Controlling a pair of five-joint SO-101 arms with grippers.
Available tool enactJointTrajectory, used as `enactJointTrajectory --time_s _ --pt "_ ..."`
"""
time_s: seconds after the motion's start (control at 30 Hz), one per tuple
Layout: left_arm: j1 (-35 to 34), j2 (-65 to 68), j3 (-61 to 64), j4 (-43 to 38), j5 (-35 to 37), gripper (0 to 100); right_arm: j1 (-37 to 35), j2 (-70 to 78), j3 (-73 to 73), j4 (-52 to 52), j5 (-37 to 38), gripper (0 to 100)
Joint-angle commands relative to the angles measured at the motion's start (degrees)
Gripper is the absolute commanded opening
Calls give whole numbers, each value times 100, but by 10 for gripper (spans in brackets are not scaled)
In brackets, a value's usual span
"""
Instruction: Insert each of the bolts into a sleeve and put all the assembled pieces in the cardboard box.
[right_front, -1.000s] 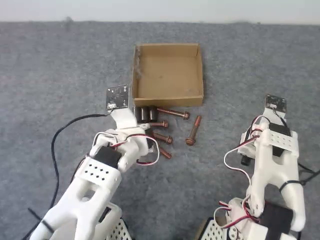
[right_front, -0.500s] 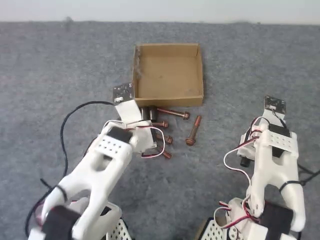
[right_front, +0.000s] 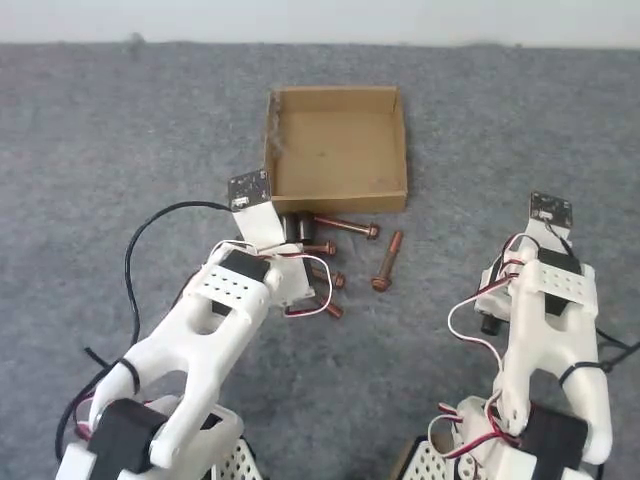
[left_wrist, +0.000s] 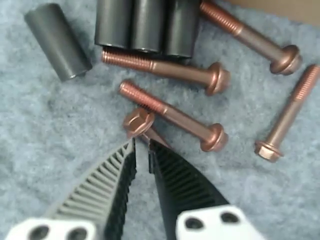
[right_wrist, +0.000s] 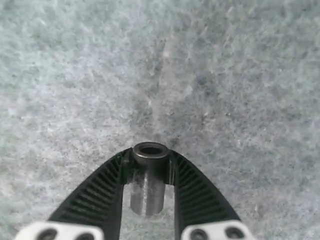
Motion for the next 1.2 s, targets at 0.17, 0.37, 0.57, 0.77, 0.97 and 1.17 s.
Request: enactJointTrajectory --time_s 0.17,0.37,0.57,0.77,0.97,1.17 --pt "211 -35 48 -642 70 42 57 -295 -44 -57 141 6" --pt "176 -35 75 -651 220 43 57 -295 -35 -57 141 6" --pt "220 -26 189 -659 237 156 57 -295 -35 -57 141 6" --pt "211 0 198 -651 237 143 57 -295 -35 -57 141 6" --pt "185 941 -180 -615 237 141 57 -295 -35 -57 141 6" --pt "176 1442 -611 -316 387 141 57 -295 -35 -57 141 6"
